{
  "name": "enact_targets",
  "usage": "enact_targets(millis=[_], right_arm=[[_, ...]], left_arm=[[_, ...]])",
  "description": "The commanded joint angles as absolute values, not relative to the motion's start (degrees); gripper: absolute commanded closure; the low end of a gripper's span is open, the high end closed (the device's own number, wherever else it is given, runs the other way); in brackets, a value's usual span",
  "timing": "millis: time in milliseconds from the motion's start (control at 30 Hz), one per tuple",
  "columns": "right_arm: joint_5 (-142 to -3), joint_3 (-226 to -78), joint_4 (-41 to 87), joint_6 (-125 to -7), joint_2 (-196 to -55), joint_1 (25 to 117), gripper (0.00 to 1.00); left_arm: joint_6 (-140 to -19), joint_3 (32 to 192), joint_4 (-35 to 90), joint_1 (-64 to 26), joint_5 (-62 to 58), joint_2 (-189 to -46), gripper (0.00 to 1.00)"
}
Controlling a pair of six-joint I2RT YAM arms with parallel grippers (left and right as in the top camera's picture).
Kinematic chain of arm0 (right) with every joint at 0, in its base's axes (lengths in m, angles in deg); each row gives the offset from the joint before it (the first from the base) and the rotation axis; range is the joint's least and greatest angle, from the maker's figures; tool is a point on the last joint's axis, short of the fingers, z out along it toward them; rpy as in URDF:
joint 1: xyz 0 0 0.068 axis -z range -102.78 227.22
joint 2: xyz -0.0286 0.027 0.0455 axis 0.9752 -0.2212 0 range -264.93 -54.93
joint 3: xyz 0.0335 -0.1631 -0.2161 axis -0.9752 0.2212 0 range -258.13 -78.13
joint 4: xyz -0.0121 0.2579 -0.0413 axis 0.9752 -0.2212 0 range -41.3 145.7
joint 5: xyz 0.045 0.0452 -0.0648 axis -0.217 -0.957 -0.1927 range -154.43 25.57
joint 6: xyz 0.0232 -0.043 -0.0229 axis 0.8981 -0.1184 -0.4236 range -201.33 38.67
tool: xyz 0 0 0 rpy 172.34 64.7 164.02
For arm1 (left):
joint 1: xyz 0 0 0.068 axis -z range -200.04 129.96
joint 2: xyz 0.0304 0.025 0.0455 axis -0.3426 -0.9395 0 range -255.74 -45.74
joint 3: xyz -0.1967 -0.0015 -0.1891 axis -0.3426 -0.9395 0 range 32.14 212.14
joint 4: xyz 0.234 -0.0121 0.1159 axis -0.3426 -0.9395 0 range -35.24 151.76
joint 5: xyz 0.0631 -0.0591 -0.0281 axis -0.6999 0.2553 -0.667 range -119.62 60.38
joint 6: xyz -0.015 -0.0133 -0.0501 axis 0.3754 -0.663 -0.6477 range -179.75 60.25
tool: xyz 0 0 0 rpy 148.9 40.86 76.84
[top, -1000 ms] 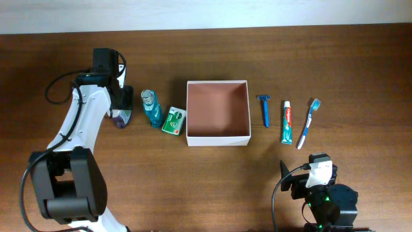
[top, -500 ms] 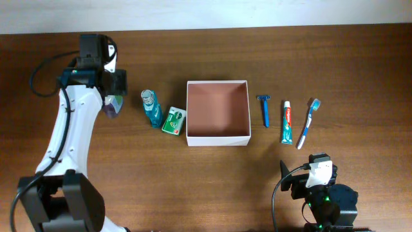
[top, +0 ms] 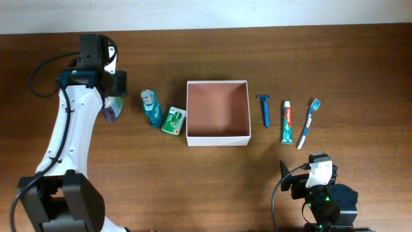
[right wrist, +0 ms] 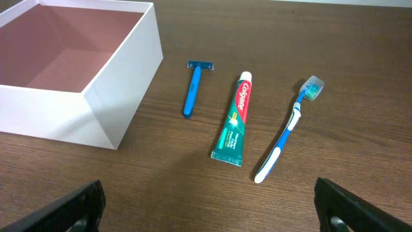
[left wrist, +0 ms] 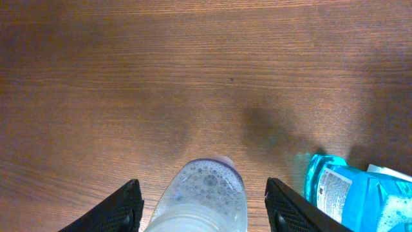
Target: Pack container
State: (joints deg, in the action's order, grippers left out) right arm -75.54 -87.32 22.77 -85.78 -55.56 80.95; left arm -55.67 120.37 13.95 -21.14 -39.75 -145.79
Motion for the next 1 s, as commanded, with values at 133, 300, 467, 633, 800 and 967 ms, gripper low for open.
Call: enact_targets(millis=[133,300,467,633,800,967], right_arm=[[-76.0,-86.9,22.7,-85.3,-55.1,81.4,0.01],[-76.0,-86.9,22.7,-85.3,-55.1,81.4,0.01],[-76.0,-86.9,22.7,-85.3,-55.1,81.4,0.01],[-76.0,-86.9,22.7,-85.3,-55.1,81.4,0.01],[-76.0,-86.9,22.7,-85.3,-55.1,81.4,0.01],[-76.0,-86.9,22.7,-85.3,-55.1,81.4,0.01]], left_arm=[[-55.4,121.7,14.4,-21.3,-40.4,-144.9,1.0],[-55.4,121.0,14.5,-21.3,-38.7,-147.9,1.0],[-55.5,121.0,14.8,-21.3,-37.3,-151.8,1.0],[-55.8,121.0,15.6,-21.3,-37.3,-154.0,1.0],[-55.8,121.0,15.9,-21.3,-37.3,-155.4,1.0],[-55.8,121.0,15.7,-21.3,-37.1,-156.4,0.87]])
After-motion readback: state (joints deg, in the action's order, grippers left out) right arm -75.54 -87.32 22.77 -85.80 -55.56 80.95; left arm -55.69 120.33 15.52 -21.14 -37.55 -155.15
